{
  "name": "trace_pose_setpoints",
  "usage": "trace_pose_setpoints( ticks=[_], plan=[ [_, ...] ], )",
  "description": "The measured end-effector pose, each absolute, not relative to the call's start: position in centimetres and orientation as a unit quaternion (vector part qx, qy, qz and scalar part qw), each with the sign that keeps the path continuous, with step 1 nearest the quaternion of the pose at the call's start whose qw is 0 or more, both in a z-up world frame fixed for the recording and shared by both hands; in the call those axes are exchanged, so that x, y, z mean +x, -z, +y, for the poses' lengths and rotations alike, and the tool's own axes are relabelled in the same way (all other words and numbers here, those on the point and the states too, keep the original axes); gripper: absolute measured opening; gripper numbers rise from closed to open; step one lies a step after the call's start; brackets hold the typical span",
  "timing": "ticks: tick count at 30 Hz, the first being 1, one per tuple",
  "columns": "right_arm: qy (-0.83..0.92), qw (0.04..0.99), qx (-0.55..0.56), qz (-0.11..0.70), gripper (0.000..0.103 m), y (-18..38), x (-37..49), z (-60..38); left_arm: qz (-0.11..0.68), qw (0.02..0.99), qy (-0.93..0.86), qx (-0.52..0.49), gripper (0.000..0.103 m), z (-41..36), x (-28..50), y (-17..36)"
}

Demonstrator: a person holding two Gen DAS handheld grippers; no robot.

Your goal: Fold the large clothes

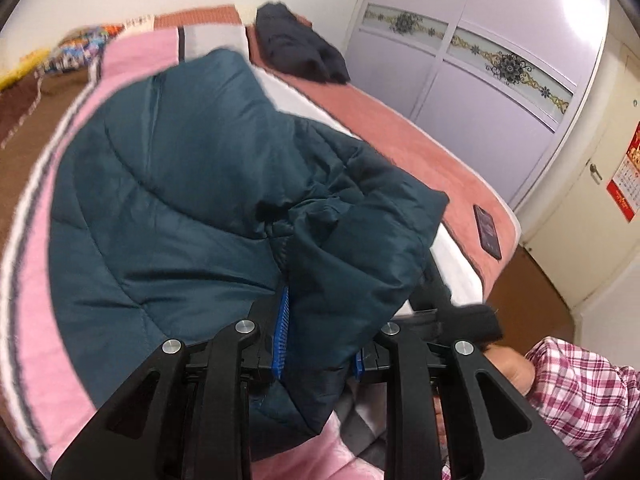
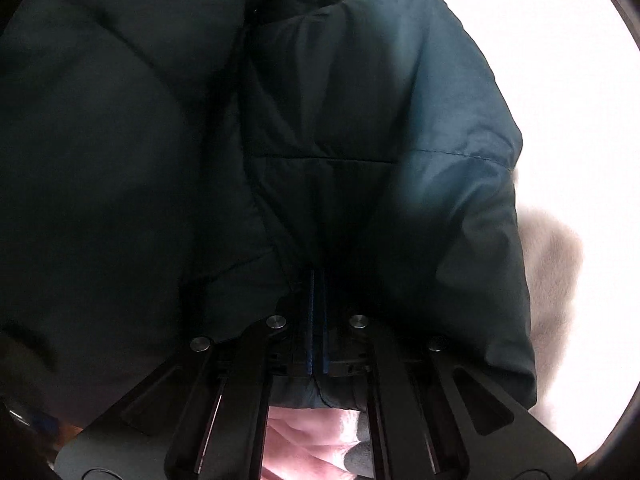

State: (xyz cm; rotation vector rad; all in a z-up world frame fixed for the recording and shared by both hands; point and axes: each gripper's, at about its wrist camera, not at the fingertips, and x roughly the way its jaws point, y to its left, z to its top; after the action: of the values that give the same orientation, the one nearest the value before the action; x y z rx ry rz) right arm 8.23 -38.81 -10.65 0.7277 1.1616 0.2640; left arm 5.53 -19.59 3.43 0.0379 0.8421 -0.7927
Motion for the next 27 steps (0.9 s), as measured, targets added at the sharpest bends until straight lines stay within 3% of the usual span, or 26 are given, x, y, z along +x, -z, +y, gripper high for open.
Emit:
trace_pose_setpoints(
  ticks=[9, 19, 27],
  plan=[
    [-0.114, 0.758, 0.368, 0.525, 0.003, 10.0, 5.4, -43.6, 0.43, 0.815, 0.386, 0.034, 0.028, -19.5, 5.4, -0.4],
    [-0.047, 0.811, 0.3, 0.5, 0.004, 4.8, 1.2, -48.5, 0.432, 0.796, 0.425, 0.014, 0.067, -19.2, 3.9, -2.9],
    [-0.025, 0.875, 0.272, 0.4, 0.004, -2.7, -1.1, -48.5, 0.407, 0.791, 0.457, -0.007, 0.067, -16.2, 1.7, -5.8]
  ],
)
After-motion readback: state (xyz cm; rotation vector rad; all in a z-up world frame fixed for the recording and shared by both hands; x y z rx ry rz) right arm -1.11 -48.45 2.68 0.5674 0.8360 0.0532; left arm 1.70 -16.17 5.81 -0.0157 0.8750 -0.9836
